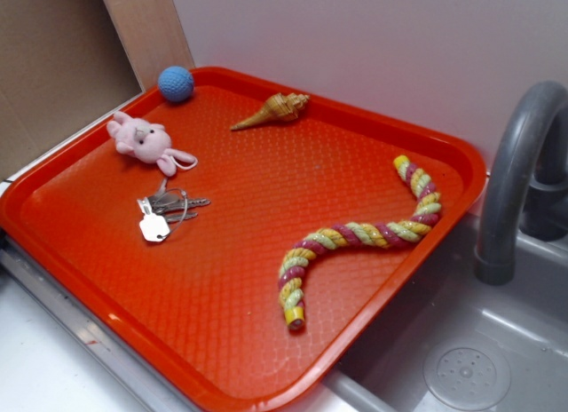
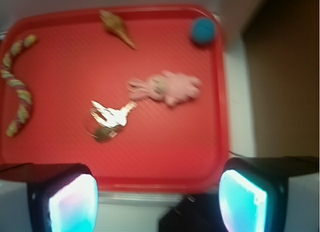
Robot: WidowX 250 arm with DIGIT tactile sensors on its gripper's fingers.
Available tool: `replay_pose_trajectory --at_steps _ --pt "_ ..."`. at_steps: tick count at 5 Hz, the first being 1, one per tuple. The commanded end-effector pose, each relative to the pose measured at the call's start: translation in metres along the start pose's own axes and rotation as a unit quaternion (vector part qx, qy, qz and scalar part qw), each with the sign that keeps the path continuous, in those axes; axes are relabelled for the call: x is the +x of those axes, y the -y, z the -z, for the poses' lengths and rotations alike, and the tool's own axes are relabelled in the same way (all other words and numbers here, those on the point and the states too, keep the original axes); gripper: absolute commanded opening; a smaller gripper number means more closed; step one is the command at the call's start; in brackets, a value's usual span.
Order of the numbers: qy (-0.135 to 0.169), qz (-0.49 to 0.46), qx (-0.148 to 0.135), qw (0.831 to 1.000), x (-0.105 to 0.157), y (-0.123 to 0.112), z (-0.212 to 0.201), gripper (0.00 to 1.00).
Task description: Grab the multicolored rope.
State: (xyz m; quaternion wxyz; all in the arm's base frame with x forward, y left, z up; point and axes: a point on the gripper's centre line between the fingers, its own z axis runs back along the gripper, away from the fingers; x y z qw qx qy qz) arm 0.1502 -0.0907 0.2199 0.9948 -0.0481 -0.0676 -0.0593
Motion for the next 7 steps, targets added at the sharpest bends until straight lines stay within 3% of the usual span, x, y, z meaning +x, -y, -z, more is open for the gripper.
replay_pose_trajectory --at_steps 1,2,3,4,5,7 --pt "0.042 0.054 -0.083 0.994 0.033 0.097 0.027 1.00" --pt "0.009 0.085 -0.113 0.990 0.040 0.144 0.049 1.00" --pt "-0.009 0.100 -0.095 0.990 0.038 0.169 0.073 1.00" --pt "-0.047 0.114 -0.070 0.990 0.029 0.189 0.106 1.00" --pt "-0.058 0.103 -0.032 0.992 0.027 0.191 0.123 1.00" --pt "-0.088 0.104 -0.020 0.990 0.034 0.214 0.167 1.00"
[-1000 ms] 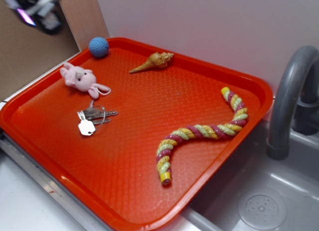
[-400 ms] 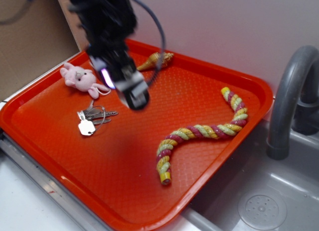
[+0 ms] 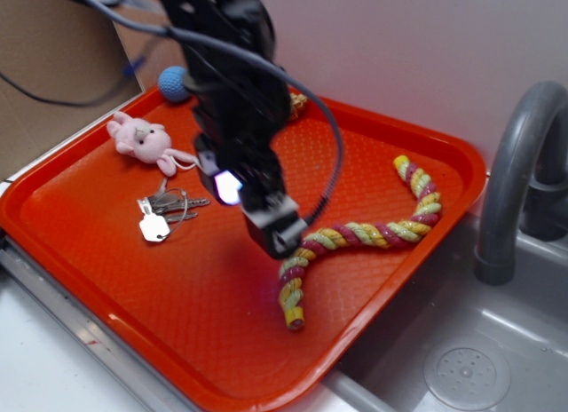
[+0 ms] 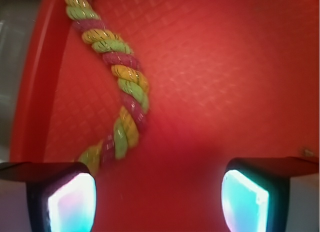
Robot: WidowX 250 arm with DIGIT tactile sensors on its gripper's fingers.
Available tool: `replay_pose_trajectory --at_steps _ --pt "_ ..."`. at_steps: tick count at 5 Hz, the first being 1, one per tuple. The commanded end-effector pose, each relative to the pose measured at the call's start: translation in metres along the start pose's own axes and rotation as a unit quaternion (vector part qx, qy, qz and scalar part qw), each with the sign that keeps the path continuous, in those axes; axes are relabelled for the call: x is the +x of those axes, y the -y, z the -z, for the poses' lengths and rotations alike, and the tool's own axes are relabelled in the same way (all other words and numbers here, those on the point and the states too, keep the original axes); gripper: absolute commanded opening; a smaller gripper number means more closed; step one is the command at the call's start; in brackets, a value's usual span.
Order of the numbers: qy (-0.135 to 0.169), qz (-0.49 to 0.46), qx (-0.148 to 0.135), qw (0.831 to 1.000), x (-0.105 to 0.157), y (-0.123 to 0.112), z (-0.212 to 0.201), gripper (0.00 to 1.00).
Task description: Grab the multicolored rope.
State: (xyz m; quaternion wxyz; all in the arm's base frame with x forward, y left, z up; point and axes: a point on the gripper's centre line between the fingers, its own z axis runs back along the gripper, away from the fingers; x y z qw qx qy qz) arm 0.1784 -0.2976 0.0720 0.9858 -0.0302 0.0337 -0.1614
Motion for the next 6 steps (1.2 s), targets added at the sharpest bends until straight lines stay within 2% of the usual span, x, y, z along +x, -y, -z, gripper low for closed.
replay_pose_trajectory --at_steps 1,2,3,4,5,6 --pt "0.015 0.018 -0.034 0.999 0.017 0.033 0.008 1.00" --pt "0.014 0.019 -0.038 0.999 0.020 0.035 0.020 1.00" --pt "0.003 0.016 -0.012 1.000 0.016 0.036 0.023 0.13" --pt "0.001 0.012 -0.003 1.000 0.010 0.038 0.026 0.00" --pt "-0.001 -0.004 0.018 1.000 0.007 0.034 0.023 0.00" --pt "0.013 -0.034 0.036 0.999 0.008 0.019 -0.002 0.00"
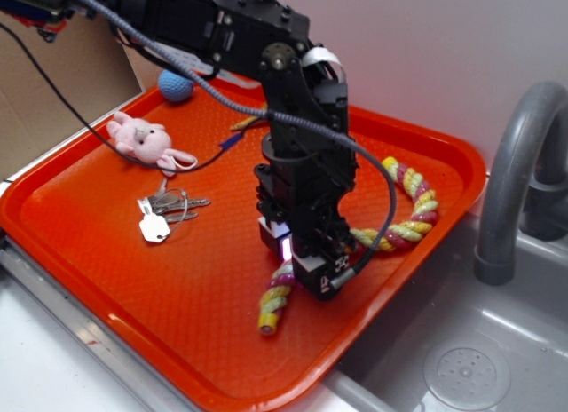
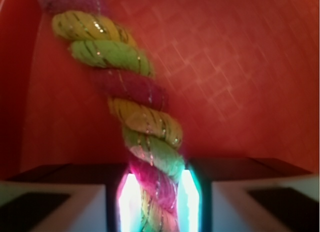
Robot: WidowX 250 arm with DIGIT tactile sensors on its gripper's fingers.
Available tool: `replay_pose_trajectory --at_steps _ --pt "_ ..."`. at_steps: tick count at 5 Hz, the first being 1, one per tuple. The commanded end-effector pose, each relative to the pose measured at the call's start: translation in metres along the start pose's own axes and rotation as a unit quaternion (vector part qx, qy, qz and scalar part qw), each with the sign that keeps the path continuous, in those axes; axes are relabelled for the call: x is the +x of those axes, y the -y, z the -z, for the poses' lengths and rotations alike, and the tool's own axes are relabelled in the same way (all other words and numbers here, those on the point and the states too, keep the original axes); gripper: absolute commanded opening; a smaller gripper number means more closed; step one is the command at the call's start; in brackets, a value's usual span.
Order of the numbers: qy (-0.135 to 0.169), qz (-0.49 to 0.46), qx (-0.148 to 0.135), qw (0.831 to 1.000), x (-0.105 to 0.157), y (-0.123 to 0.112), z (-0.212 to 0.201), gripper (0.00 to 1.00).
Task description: Grab the multicolored rope.
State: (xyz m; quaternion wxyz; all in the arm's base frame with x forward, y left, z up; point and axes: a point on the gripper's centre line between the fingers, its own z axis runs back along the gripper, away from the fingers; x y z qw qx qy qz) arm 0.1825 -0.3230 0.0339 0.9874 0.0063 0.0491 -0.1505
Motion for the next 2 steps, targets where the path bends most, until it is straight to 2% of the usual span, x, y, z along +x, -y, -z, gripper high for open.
replay_pose_trajectory --at_steps 1,2 --pt "0.080 -0.039 -0.027 0.996 -0.008 -0.028 -0.086 0.00" --pt "0.119 -0.085 -0.045 0.988 -0.019 -0.061 -0.122 0.00"
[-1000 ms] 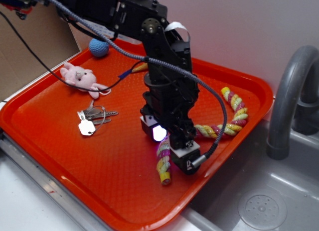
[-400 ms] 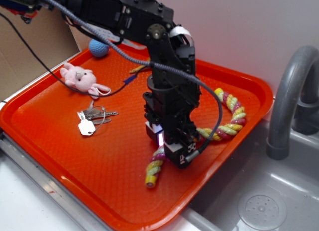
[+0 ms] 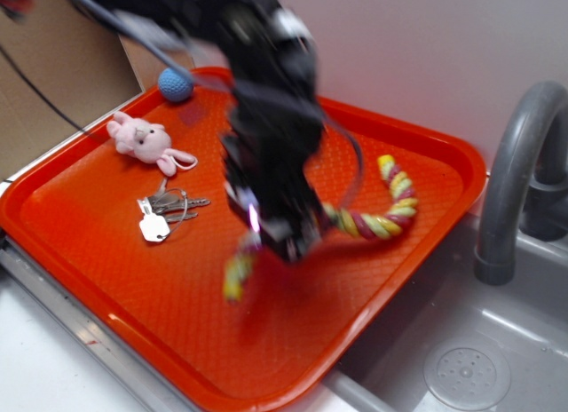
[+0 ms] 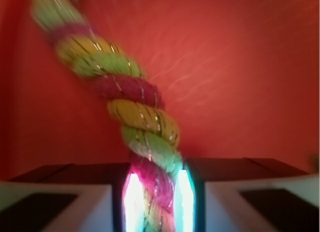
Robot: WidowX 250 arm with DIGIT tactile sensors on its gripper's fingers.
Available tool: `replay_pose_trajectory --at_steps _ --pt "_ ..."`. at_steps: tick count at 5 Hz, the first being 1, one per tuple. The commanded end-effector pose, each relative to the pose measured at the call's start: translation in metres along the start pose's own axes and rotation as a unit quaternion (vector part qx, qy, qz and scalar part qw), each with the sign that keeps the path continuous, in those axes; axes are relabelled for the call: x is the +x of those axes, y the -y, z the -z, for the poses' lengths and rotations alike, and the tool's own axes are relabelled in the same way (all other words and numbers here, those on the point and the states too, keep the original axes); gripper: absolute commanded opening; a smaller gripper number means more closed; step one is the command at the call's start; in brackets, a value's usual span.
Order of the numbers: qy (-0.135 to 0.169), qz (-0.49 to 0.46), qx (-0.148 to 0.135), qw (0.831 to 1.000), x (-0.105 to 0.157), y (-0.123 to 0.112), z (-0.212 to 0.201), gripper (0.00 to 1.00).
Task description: Grab the multicolored rope.
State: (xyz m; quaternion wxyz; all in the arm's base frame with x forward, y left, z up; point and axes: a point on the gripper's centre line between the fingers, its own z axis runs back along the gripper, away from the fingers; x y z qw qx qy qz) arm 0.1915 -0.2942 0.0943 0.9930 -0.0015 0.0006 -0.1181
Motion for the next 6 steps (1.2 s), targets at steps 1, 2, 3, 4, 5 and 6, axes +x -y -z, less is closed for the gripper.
replay_pose_trajectory --at_steps 1,2,3,4,5,6 --pt "0.102 -0.113 -0.053 0.987 -0.016 -0.071 -0.096 0.00" --pt "0.127 -0.159 -0.043 0.978 -0.025 -0.107 -0.129 0.00" --pt "0.147 -0.197 -0.040 0.969 -0.033 -0.128 -0.150 0.00" --pt "0.182 -0.247 -0.037 0.951 -0.047 -0.155 -0.172 0.00" --pt "0.195 -0.271 -0.030 0.942 -0.055 -0.167 -0.179 0.00" --pt "0.147 -0.259 -0.008 0.955 -0.047 -0.169 -0.172 0.00"
